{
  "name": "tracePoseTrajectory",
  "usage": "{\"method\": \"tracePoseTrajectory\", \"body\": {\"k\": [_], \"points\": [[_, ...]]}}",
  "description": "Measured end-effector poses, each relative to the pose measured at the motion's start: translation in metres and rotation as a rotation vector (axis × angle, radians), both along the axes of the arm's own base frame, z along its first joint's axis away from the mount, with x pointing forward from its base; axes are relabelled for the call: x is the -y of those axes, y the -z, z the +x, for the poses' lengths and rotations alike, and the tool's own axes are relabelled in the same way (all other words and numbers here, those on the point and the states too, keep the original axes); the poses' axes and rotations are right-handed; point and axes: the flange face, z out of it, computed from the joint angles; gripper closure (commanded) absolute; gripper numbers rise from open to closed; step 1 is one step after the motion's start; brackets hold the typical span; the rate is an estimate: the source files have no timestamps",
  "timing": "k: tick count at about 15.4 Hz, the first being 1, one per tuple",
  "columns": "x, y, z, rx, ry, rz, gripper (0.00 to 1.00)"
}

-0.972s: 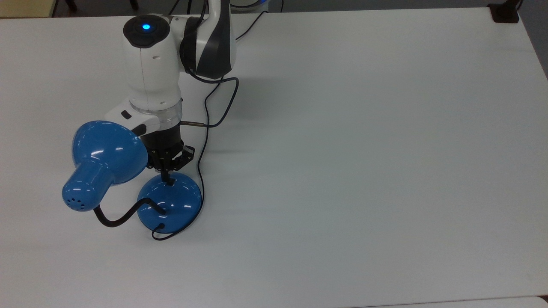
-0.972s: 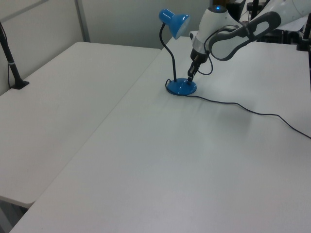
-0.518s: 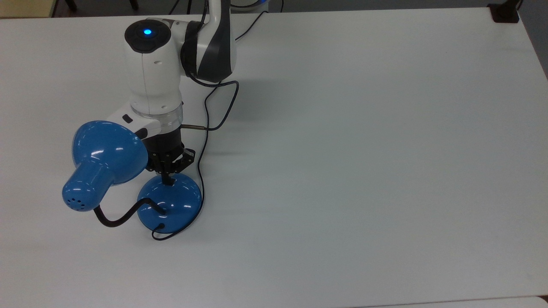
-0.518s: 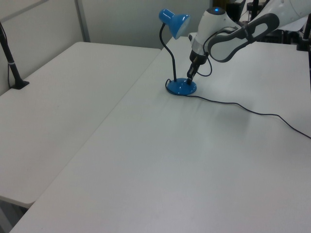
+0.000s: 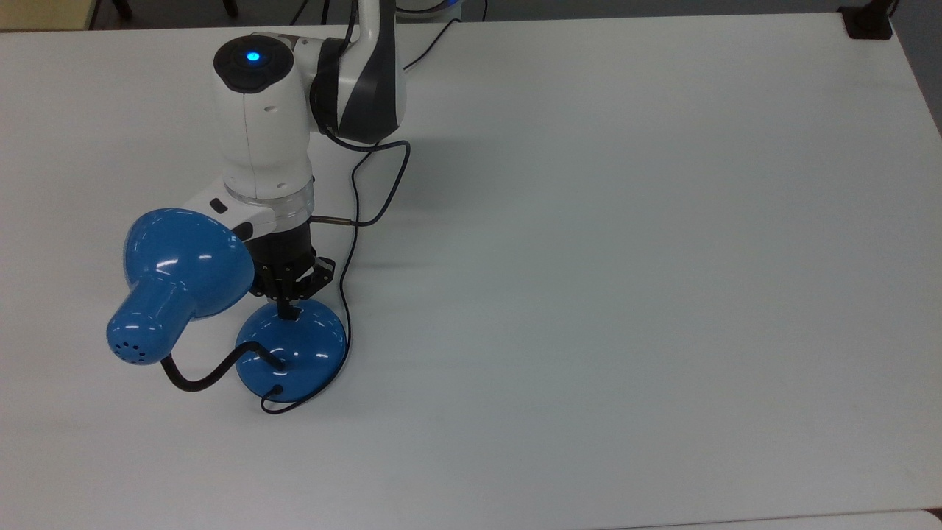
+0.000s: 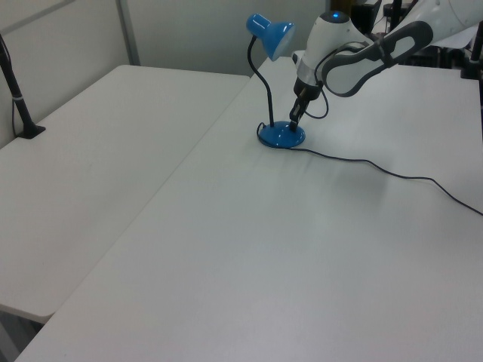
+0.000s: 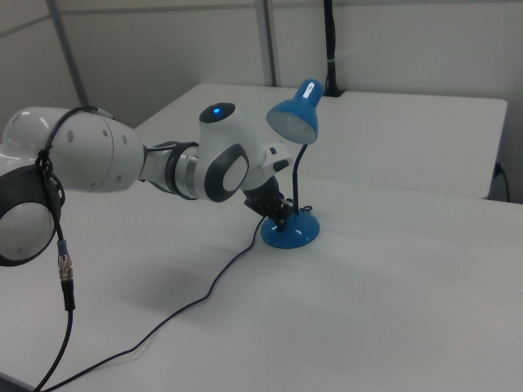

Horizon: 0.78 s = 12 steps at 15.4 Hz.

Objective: Turn on the lamp

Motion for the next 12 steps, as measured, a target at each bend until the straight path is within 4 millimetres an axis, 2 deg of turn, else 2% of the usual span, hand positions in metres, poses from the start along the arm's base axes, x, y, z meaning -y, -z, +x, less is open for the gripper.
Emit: {"method": "tracePoseTrajectory", "body": {"k": [9, 12], "points": [[-0.002, 0.0, 0.005, 0.005, -0.012, -0.011, 1.0], [-0.003, -0.009, 0.008, 0.023, -0.014, -0.012, 1.0]]}}
